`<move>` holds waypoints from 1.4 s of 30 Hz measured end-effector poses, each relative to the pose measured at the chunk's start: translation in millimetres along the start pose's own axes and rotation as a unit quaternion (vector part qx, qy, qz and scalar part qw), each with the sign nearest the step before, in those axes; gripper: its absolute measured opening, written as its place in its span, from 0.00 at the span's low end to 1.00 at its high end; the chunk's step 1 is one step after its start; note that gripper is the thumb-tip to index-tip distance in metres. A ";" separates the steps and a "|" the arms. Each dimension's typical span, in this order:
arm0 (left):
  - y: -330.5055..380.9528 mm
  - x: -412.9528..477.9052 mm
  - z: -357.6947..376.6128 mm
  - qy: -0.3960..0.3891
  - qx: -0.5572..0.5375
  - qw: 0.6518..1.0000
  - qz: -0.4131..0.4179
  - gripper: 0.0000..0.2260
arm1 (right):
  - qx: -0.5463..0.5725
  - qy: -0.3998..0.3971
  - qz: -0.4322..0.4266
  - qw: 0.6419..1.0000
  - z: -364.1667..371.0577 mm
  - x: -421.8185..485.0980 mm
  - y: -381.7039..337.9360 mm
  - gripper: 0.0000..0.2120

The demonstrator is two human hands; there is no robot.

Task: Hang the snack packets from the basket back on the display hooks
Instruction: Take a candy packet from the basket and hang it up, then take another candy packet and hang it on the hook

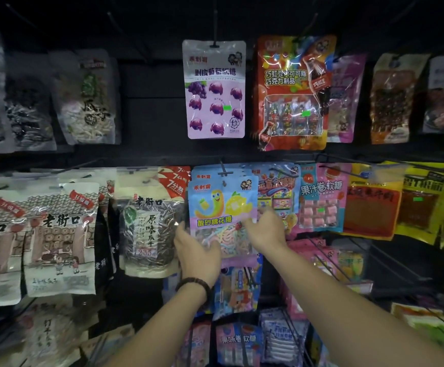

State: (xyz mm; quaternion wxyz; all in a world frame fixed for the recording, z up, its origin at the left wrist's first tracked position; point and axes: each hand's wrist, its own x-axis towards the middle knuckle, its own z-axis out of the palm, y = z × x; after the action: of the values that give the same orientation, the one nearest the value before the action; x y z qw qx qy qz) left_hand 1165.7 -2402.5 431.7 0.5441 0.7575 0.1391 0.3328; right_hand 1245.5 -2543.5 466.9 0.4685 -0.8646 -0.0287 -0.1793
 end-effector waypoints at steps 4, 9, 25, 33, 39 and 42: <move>-32.9 -57.5 -20.3 -0.003 0.011 0.994 0.112 0.25 | -0.003 -0.005 -0.049 0.999 -7.4 -61.5 34.5 0.19; -112.0 -140.1 -48.9 -0.187 0.100 0.960 0.185 0.14 | -0.004 -0.032 -0.086 0.996 2.0 -169.1 113.9 0.06; -396.4 -350.0 -67.6 -0.481 0.285 0.782 -0.276 0.18 | 0.168 -0.202 0.574 0.776 102.6 -461.7 387.2 0.10; -435.6 -368.0 -35.2 -0.295 0.228 0.808 -0.456 0.15 | 0.237 -0.169 0.602 0.743 111.4 -472.4 415.0 0.17; -450.1 -374.4 -20.2 -0.289 0.217 0.788 -0.498 0.22 | 0.233 -0.160 0.618 0.734 122.5 -470.9 424.0 0.20; -453.9 -373.9 -13.8 -0.264 0.196 0.793 -0.513 0.22 | 0.229 -0.148 0.632 0.726 124.6 -470.5 429.2 0.19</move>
State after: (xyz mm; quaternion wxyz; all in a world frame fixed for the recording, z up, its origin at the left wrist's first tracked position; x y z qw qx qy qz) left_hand 948.8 -2439.0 -113.9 0.4906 0.7234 0.4210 -0.2425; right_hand 934.7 -2625.7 -96.8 0.6466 -0.5650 0.4150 0.3007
